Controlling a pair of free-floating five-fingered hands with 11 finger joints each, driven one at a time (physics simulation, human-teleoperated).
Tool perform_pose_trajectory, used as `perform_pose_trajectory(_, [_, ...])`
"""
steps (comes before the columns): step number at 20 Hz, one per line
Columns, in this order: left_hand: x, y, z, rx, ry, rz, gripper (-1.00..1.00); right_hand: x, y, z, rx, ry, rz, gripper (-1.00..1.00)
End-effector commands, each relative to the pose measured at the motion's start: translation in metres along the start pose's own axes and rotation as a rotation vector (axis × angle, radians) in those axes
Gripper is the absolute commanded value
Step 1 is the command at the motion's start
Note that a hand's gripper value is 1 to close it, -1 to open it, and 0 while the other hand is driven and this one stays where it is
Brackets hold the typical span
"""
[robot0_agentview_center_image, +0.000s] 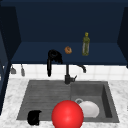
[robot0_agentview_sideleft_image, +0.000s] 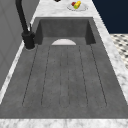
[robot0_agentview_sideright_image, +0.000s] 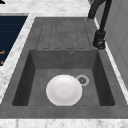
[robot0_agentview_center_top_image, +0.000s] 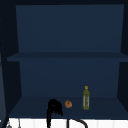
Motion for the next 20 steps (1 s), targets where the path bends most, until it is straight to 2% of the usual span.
perform_pose_trajectory(1, [0.0,0.0,0.0,0.0,0.0,0.0,0.0,-0.005,-0.028,0.017,-0.014,-0.024,0.016,-1.0])
perform_pose_trajectory(7, [0.0,0.0,0.0,0.0,0.0,0.0,0.0,-0.014,-0.075,0.04,-0.016,-0.047,0.014,-1.0])
perform_pose_trajectory(14, [0.0,0.0,0.0,0.0,0.0,0.0,0.0,-0.037,-0.12,0.036,-0.022,-0.065,0.012,-1.0])
perform_pose_trajectory(18, [0.0,0.0,0.0,0.0,0.0,0.0,0.0,-0.043,-0.137,0.012,-0.035,-0.05,0.022,-1.0])
perform_pose_trajectory(20, [0.0,0.0,0.0,0.0,0.0,0.0,0.0,-0.042,-0.138,-0.007,-0.007,-0.071,0.029,-1.0])
